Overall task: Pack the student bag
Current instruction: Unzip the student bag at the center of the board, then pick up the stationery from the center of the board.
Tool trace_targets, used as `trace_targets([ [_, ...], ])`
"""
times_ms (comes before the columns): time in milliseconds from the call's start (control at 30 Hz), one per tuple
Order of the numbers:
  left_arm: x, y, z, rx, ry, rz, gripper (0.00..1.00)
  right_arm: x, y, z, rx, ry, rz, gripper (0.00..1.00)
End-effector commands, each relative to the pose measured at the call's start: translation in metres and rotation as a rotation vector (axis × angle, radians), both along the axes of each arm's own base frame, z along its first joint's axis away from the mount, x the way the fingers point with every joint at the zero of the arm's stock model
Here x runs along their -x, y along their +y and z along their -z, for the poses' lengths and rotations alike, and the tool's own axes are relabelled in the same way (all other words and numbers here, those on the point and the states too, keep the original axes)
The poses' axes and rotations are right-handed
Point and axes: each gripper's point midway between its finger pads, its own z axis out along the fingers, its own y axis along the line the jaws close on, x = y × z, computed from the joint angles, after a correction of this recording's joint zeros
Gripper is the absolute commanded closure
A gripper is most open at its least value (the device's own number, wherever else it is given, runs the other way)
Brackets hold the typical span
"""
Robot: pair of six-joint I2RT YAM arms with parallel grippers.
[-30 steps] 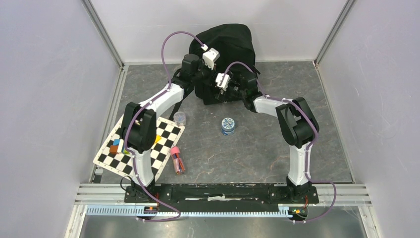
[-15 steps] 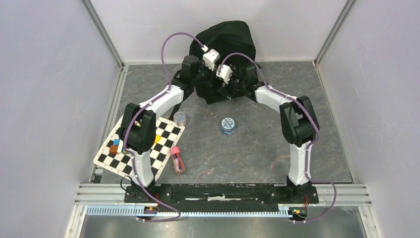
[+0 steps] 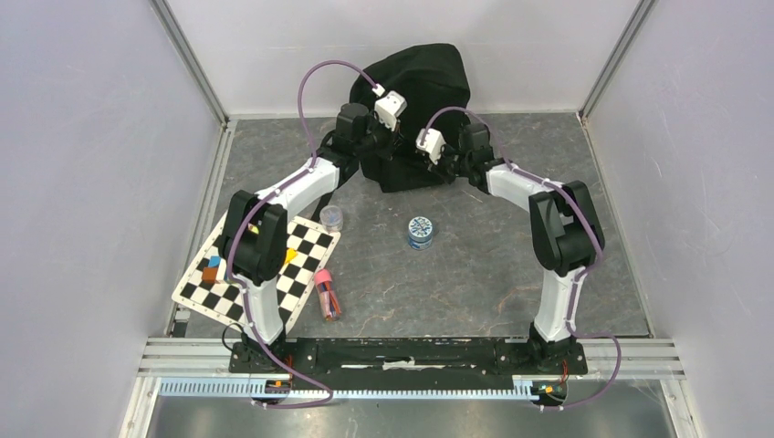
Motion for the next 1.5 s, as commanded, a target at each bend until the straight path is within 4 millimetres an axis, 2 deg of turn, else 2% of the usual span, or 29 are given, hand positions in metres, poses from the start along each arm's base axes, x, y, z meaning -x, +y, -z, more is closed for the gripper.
trace_targets([
  [0, -0.007, 0.009, -0.064, 0.079, -0.131, -0.078, 0.98, 0.047, -0.003, 0.010, 0.005, 0.069, 0.002, 1.00],
  [233, -0.025, 0.030, -0.053, 0.073, -0.082, -0.250, 0.98, 0.084, 0.004, -0.015, 0.003, -0.088, 0.026, 1.00],
  [400, -0.029, 0.043, -0.049, 0.104, -0.041, -0.361, 0.98, 0.099, 0.001, -0.021, -0.003, -0.160, 0.056, 1.00],
  [467, -0.026, 0.037, -0.047, 0.116, -0.028, -0.333, 0.98, 0.100, 0.000, -0.023, -0.016, -0.167, 0.078, 1.00],
  [533, -0.020, 0.027, -0.047, 0.124, -0.024, -0.263, 0.98, 0.095, -0.001, -0.033, -0.052, -0.162, 0.131, 0.98],
  [600, -0.013, 0.020, -0.046, 0.129, -0.024, -0.206, 0.98, 0.094, 0.000, -0.048, -0.106, -0.148, 0.170, 0.76],
  [667, -0.007, 0.015, -0.044, 0.130, -0.027, -0.161, 0.98, 0.098, 0.002, -0.058, -0.165, -0.120, 0.194, 0.46],
  [733, 0.001, 0.009, -0.044, 0.132, -0.035, -0.106, 0.98, 0.107, 0.004, -0.065, -0.229, -0.072, 0.223, 0.29],
  [767, 0.005, 0.007, -0.045, 0.132, -0.039, -0.079, 0.98, 0.110, 0.002, -0.063, -0.251, -0.040, 0.255, 0.20],
  [800, 0.007, 0.004, -0.045, 0.134, -0.036, -0.060, 0.98, 0.114, 0.002, -0.061, -0.277, 0.009, 0.298, 0.16],
  [967, 0.010, -0.001, -0.039, 0.110, -0.038, -0.020, 0.98, 0.135, -0.011, -0.035, -0.302, 0.225, 0.537, 0.13],
  [1067, 0.013, -0.005, -0.034, 0.092, -0.038, -0.002, 0.98, 0.150, -0.012, -0.022, -0.309, 0.322, 0.619, 0.13],
  [1333, 0.024, -0.021, -0.019, 0.025, -0.052, 0.029, 0.98, 0.157, 0.005, -0.014, -0.217, 0.328, 0.633, 0.05],
  [1467, 0.026, -0.027, -0.019, 0.050, -0.039, 0.037, 0.98, 0.156, 0.014, -0.008, -0.191, 0.327, 0.623, 0.04],
])
